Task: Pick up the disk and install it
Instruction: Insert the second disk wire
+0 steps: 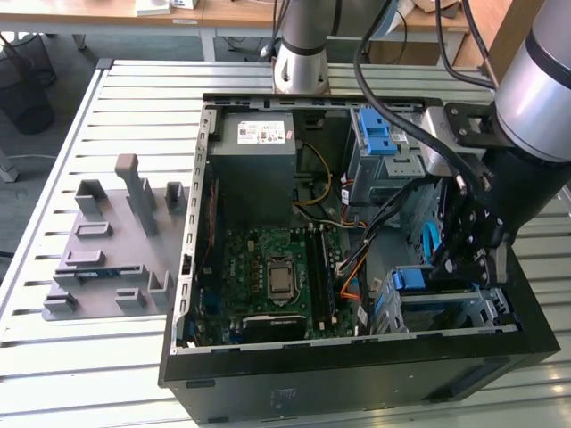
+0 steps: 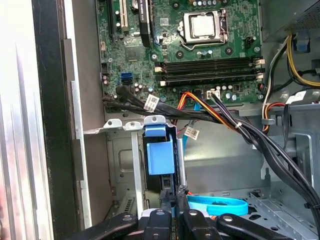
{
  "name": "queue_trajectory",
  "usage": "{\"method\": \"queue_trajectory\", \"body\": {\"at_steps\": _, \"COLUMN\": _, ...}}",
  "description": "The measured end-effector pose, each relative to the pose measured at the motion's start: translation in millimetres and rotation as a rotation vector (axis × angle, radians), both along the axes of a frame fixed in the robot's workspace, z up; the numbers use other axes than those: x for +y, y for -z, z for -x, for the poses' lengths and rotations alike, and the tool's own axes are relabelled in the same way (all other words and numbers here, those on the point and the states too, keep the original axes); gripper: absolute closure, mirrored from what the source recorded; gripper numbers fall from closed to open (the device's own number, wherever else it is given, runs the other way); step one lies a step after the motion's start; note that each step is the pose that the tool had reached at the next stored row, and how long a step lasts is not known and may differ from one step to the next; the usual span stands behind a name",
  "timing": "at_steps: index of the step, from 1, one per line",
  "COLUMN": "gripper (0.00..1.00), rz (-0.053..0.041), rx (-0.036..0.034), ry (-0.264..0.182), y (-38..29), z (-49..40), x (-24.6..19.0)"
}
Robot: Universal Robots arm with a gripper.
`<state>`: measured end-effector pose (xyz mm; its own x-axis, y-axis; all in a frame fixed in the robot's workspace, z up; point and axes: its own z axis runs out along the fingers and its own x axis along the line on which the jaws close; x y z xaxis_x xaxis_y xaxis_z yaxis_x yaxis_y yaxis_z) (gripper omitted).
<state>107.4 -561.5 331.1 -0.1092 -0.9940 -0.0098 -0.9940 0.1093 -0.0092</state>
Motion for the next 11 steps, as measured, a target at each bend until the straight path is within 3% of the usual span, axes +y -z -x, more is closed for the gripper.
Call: {"method": "queue_trajectory", "body": {"at_steps": 11, "gripper": 0.83, "rz": -0.0009, "rx": -0.0001, "ry": 0.0, "y": 0.7, "z": -0.1, "x": 0.0}}
